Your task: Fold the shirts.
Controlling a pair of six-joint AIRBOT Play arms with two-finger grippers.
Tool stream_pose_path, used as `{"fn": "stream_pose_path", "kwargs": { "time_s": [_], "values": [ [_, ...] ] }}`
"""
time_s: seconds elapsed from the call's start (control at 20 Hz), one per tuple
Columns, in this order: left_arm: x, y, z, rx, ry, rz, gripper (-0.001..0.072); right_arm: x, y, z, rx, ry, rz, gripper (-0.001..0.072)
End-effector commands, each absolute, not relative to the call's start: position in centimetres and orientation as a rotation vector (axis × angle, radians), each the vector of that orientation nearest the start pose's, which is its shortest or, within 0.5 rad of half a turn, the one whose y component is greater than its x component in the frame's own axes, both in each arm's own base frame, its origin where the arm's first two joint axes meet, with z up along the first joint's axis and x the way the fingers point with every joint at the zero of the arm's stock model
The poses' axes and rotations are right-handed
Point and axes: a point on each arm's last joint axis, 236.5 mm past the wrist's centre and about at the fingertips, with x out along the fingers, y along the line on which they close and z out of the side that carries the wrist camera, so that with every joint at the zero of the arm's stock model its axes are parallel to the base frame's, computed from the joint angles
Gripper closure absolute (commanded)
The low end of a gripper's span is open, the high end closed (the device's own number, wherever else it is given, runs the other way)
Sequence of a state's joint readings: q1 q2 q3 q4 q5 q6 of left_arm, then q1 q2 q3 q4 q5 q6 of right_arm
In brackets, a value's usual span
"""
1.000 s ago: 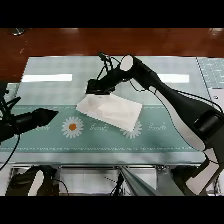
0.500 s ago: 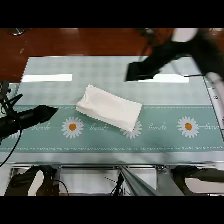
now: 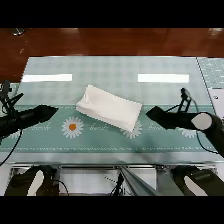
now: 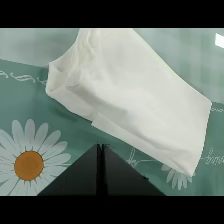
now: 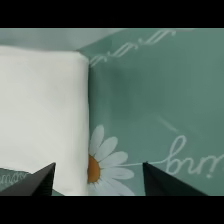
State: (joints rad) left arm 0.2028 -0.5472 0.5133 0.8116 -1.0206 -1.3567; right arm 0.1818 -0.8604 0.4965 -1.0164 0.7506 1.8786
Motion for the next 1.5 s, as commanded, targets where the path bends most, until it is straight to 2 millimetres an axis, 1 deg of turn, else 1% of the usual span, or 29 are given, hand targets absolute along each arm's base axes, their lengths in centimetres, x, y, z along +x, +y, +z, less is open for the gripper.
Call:
{"fn": "stream_pose_path", "kwargs": {
  "time_s": [0.0,0.2,0.3,0.4,0.45,0.5,0.55,0.6,0.65,0.75,0.8,0.9,1.0,1.05,1.15,1.25,1.3,1.45],
  "values": [
    [27.2,-8.6,5.3,-0.601,0.898,-0.29,0.0688,27.9,17.1,-7.2,0.879,1.241,0.182,0.0084],
    [27.2,-8.6,5.1,-0.604,0.905,-0.289,0.0688,28.5,19.9,-10.0,0.831,1.448,0.287,0.0084],
    [27.2,-8.6,5.2,-0.604,0.904,-0.289,0.0688,29.6,21.1,-10.3,0.836,1.472,0.346,0.0084],
    [27.2,-8.6,5.2,-0.604,0.904,-0.289,0.0688,31.1,22.0,-9.9,0.853,1.46,0.371,0.0091],
    [27.2,-8.6,5.2,-0.605,0.903,-0.288,0.0688,31.6,22.6,-9.7,0.848,1.463,0.39,0.0095],
    [27.2,-8.6,5.2,-0.604,0.903,-0.288,0.0688,31.8,23.6,-9.4,0.826,1.471,0.429,0.0205],
    [27.2,-8.6,5.2,-0.605,0.903,-0.288,0.0688,31.8,24.8,-8.9,0.784,1.471,0.49,0.0467],
    [27.2,-8.6,5.2,-0.605,0.903,-0.288,0.0688,31.9,26.1,-8.0,0.719,1.454,0.579,0.0689],
    [27.2,-8.6,5.2,-0.605,0.903,-0.288,0.0688,32.4,27.0,-6.8,0.674,1.434,0.643,0.0689],
    [27.2,-8.6,5.2,-0.605,0.903,-0.288,0.0688,34.7,27.7,-3.6,0.578,1.373,0.704,0.0689],
    [27.2,-8.6,5.2,-0.604,0.903,-0.288,0.0688,36.2,27.8,-1.3,0.543,1.337,0.715,0.0689],
    [27.2,-8.6,5.2,-0.604,0.902,-0.288,0.0688,39.1,28.2,4.2,0.448,1.232,0.765,0.0689],
    [27.2,-8.6,5.2,-0.604,0.903,-0.288,0.0687,41.6,26.9,9.0,0.337,1.145,0.728,0.0689],
    [27.2,-8.6,5.2,-0.605,0.902,-0.288,0.0687,42.6,25.7,11.0,0.288,1.113,0.689,0.0689],
    [27.2,-8.6,5.2,-0.604,0.903,-0.288,0.0687,44.3,22.7,15.6,0.238,1.042,0.618,0.069],
    [27.2,-8.6,5.2,-0.604,0.903,-0.288,0.0687,45.1,19.5,19.4,0.249,0.995,0.566,0.0689],
    [27.2,-8.6,5.2,-0.605,0.903,-0.288,0.0687,45.2,17.7,20.9,0.258,0.983,0.541,0.0689],
    [27.2,-8.6,5.2,-0.604,0.903,-0.288,0.0687,44.8,12.1,24.0,0.288,0.954,0.455,0.0689]
  ]
}}
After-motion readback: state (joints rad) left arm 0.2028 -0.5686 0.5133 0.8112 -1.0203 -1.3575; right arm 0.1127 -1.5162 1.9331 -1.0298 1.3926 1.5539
